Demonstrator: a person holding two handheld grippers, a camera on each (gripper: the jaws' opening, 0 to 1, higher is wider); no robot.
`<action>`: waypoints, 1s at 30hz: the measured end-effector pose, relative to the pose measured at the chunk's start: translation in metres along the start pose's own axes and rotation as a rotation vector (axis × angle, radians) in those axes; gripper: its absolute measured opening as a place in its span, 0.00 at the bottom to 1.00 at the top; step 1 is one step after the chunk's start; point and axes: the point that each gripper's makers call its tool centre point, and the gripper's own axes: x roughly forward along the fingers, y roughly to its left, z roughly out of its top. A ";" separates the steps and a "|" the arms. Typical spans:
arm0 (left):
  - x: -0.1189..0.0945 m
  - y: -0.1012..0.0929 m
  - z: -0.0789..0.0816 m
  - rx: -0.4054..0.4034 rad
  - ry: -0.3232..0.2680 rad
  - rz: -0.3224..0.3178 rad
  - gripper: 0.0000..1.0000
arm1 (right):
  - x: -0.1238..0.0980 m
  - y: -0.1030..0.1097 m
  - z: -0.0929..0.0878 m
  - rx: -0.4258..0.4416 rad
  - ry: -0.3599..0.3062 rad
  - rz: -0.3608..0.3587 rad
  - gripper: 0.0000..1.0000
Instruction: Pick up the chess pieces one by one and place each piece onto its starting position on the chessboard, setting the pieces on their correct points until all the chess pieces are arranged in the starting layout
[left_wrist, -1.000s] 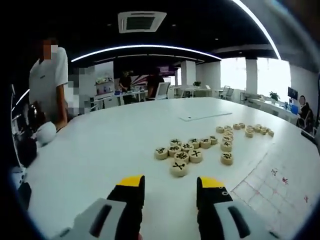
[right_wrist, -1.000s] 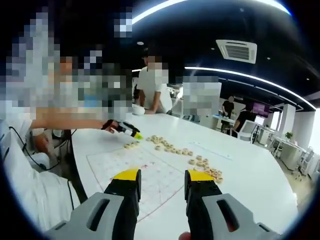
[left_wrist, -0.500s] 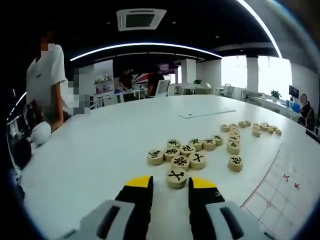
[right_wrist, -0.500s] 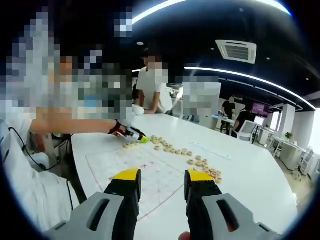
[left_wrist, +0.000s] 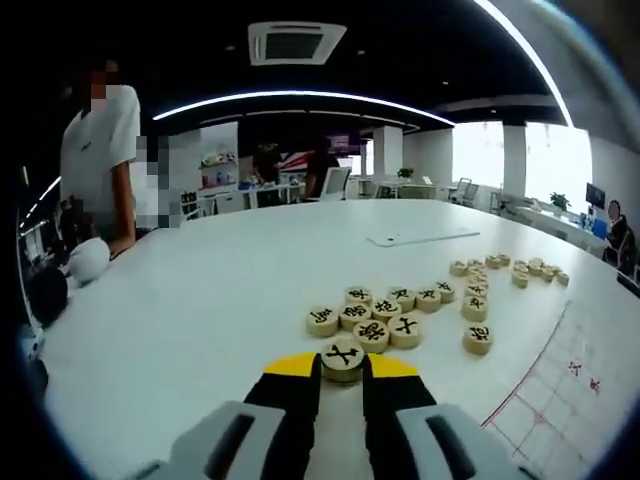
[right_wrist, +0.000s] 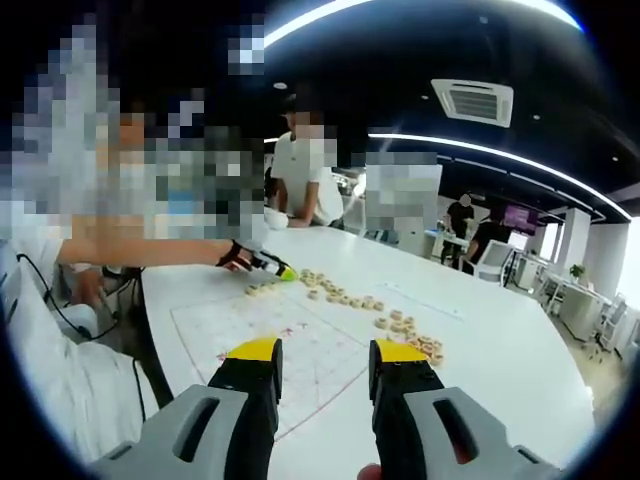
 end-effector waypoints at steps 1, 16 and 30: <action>-0.004 -0.002 0.000 0.008 -0.001 -0.007 0.19 | 0.000 0.000 0.000 0.000 0.000 0.000 0.36; -0.085 -0.031 0.021 0.121 -0.036 -0.165 0.19 | 0.000 0.008 0.002 -0.012 0.000 0.025 0.36; -0.154 -0.064 0.020 0.079 -0.086 -0.283 0.19 | -0.002 0.022 0.003 -0.038 -0.002 0.081 0.37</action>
